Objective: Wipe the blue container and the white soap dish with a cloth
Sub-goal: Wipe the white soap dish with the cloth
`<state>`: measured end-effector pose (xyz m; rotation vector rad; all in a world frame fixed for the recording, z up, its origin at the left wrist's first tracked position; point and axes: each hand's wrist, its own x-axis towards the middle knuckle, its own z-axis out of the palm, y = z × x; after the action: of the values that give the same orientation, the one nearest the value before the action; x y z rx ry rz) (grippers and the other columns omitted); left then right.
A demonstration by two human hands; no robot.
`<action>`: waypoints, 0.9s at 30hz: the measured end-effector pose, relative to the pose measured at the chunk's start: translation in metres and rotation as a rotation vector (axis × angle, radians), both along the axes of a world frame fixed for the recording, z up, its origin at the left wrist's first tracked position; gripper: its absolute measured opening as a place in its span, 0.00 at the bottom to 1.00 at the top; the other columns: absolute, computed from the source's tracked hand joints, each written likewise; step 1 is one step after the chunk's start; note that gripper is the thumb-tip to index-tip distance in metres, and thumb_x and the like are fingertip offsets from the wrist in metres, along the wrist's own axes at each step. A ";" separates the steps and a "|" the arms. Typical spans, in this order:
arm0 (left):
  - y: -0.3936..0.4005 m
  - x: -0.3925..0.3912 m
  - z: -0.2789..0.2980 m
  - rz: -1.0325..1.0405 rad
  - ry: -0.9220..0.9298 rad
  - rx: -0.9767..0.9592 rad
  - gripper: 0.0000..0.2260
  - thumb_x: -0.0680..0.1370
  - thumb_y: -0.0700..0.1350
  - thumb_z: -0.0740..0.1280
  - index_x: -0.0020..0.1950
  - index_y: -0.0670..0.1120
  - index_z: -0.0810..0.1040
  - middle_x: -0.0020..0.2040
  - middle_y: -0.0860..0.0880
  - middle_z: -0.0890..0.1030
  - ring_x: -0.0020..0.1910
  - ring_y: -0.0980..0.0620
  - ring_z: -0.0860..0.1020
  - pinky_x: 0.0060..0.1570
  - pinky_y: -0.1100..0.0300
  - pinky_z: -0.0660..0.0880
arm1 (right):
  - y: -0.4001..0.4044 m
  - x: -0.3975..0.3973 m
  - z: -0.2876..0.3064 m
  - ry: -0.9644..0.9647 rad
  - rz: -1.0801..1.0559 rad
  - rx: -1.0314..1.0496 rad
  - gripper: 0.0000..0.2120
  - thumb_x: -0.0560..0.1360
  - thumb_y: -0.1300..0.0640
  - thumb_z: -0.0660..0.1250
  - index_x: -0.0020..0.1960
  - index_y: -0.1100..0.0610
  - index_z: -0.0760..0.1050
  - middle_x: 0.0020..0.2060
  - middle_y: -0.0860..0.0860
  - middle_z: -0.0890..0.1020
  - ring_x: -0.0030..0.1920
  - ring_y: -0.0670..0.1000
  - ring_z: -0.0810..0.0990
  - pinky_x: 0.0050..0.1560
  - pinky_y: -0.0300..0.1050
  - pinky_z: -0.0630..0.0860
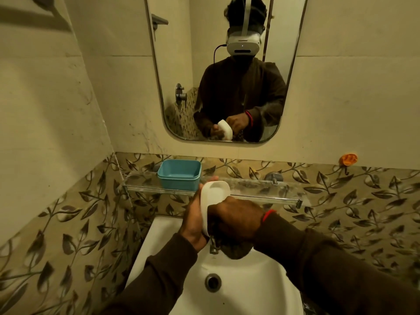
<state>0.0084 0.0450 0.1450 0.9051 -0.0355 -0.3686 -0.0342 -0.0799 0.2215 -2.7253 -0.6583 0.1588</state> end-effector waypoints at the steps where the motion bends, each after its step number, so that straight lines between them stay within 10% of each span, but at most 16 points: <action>1: -0.001 -0.001 -0.001 0.001 0.024 0.023 0.30 0.78 0.70 0.54 0.63 0.52 0.83 0.55 0.37 0.85 0.50 0.40 0.85 0.45 0.46 0.83 | 0.001 -0.001 -0.001 -0.061 0.027 -0.089 0.12 0.76 0.55 0.65 0.59 0.54 0.75 0.51 0.57 0.82 0.50 0.59 0.81 0.50 0.54 0.80; 6: 0.001 -0.001 0.004 0.051 0.041 0.021 0.40 0.66 0.79 0.58 0.66 0.52 0.80 0.60 0.35 0.83 0.59 0.35 0.82 0.55 0.36 0.80 | 0.003 0.001 -0.005 -0.165 0.038 -0.095 0.14 0.77 0.53 0.64 0.62 0.51 0.71 0.55 0.57 0.80 0.54 0.58 0.80 0.54 0.55 0.79; 13: 0.004 0.008 0.016 0.038 -0.035 0.020 0.34 0.71 0.75 0.60 0.63 0.51 0.82 0.51 0.39 0.87 0.50 0.40 0.86 0.43 0.46 0.82 | 0.014 -0.004 0.001 -0.538 0.061 -0.346 0.27 0.70 0.49 0.73 0.65 0.53 0.66 0.54 0.59 0.81 0.58 0.64 0.76 0.58 0.59 0.72; 17: -0.001 0.003 0.013 0.003 -0.031 0.053 0.32 0.72 0.75 0.57 0.65 0.57 0.81 0.58 0.37 0.81 0.54 0.40 0.82 0.46 0.46 0.81 | 0.012 -0.011 -0.001 -0.186 0.008 -0.189 0.21 0.76 0.50 0.67 0.64 0.53 0.63 0.53 0.58 0.79 0.50 0.59 0.81 0.51 0.56 0.81; 22: -0.003 -0.001 0.010 -0.071 0.022 -0.203 0.34 0.68 0.75 0.64 0.63 0.54 0.82 0.58 0.37 0.84 0.59 0.36 0.82 0.53 0.39 0.80 | 0.007 -0.006 0.001 0.270 -0.273 0.575 0.06 0.77 0.58 0.64 0.47 0.47 0.74 0.45 0.49 0.82 0.44 0.47 0.81 0.40 0.40 0.80; 27: -0.022 -0.005 0.019 -0.074 0.004 -0.231 0.37 0.71 0.74 0.64 0.70 0.50 0.77 0.67 0.37 0.79 0.67 0.36 0.77 0.61 0.38 0.77 | 0.009 0.015 0.012 -0.350 -0.391 0.522 0.07 0.76 0.58 0.64 0.51 0.48 0.76 0.47 0.50 0.83 0.49 0.52 0.80 0.46 0.48 0.79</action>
<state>0.0038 0.0226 0.1641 0.6754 -0.1056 -0.4256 -0.0188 -0.0712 0.2335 -2.3180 -0.1928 -0.5198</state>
